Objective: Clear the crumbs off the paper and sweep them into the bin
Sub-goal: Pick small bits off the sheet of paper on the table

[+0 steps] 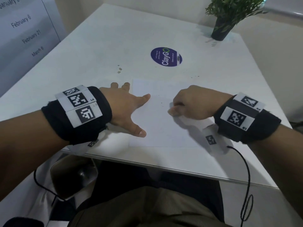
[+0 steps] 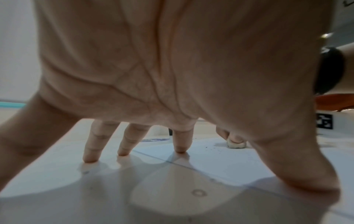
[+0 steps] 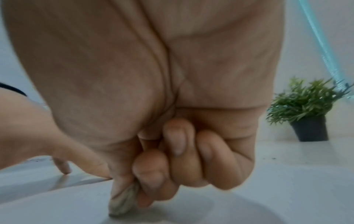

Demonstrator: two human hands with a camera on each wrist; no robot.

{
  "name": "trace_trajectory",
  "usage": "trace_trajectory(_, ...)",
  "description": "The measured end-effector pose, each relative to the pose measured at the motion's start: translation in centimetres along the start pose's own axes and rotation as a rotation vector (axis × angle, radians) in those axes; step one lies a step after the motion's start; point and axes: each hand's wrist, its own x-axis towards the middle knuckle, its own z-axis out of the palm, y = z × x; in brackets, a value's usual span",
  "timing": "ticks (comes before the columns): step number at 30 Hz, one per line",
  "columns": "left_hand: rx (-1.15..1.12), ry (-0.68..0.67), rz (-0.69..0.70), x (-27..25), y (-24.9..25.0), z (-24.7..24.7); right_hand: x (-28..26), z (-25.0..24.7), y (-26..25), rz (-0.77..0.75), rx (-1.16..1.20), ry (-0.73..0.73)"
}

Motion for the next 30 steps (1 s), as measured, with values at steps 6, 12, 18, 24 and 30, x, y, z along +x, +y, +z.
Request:
trace_trajectory(6,0.017,0.016,0.020,0.4,-0.2,0.4,-1.0,1.6,-4.9,-0.230,0.062,0.008)
trace_trajectory(12,0.003,-0.006,0.013,0.1,-0.2,0.1,-0.3,1.0,-0.5,-0.069,0.062,0.004)
trace_trajectory(18,0.021,0.005,0.019,0.2,-0.1,0.3,-0.8,1.3,-3.4,-0.194,0.029,0.046)
trace_trajectory(24,0.009,-0.007,0.009,0.1,-0.2,0.1,-1.1,1.3,-0.8,-0.109,0.063,-0.011)
trace_trajectory(30,0.011,0.006,0.016,0.2,-0.2,0.3,-1.3,0.8,-1.0,-0.121,0.055,0.063)
